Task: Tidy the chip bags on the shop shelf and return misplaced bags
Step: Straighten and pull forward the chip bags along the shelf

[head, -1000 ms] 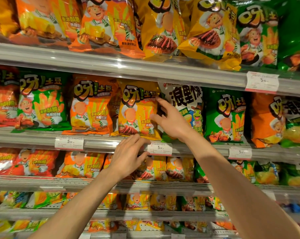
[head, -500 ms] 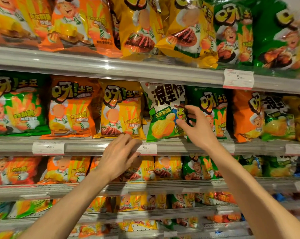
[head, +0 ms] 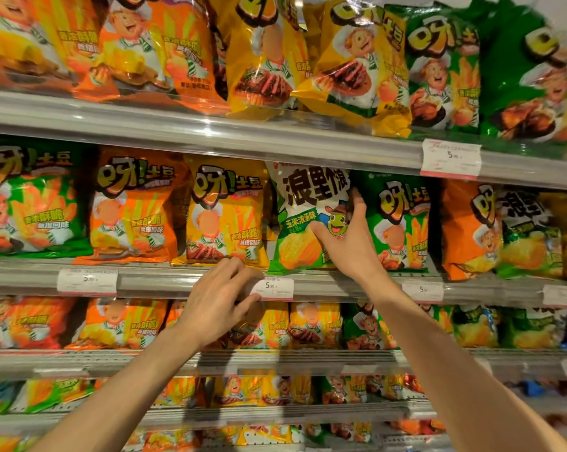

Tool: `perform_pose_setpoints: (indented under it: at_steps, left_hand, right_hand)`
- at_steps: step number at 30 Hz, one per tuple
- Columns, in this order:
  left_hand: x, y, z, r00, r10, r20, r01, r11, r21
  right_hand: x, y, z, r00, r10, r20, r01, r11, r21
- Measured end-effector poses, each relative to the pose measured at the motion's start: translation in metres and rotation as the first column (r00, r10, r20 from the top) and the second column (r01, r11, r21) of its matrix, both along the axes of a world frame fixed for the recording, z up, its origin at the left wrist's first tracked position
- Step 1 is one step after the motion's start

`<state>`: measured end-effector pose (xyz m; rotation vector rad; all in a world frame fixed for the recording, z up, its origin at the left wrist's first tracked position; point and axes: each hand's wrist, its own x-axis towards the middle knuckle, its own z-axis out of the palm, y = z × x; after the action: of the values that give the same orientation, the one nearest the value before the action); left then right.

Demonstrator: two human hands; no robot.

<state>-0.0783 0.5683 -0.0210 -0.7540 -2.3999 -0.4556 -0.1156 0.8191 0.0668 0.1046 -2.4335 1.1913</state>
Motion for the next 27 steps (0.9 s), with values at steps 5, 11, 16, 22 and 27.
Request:
perform_pose_setpoints:
  at_steps: [5, 11, 16, 22, 27]
  left_hand:
    - [0.000, 0.000, 0.001, 1.000, 0.003, 0.006, -0.003, 1.000, 0.001]
    - [0.001, -0.001, 0.001, 1.000, -0.010, 0.030, 0.010, 1.000, 0.020]
    - [0.001, -0.003, 0.004, 0.999, -0.024, 0.040, 0.023, 0.999, 0.028]
    - [0.001, -0.004, 0.003, 0.999, -0.028, 0.031, 0.027, 1.000, 0.016]
    - [0.001, -0.004, 0.003, 0.998, -0.032, 0.049, 0.031, 0.999, 0.039]
  right_hand:
    - [-0.004, 0.015, 0.004, 0.976, 0.200, 0.085, -0.203, 0.979, 0.032]
    - [-0.004, 0.010, 0.002, 0.983, 0.176, 0.045, -0.178, 0.983, 0.044]
    - [-0.007, 0.003, 0.004, 0.987, 0.141, 0.079, -0.146, 0.987, 0.066]
    - [-0.003, 0.000, -0.005, 0.993, 0.114, 0.029, -0.115, 0.991, 0.069]
    - [-0.001, -0.003, -0.006, 0.995, 0.094, 0.023, -0.095, 0.994, 0.054]
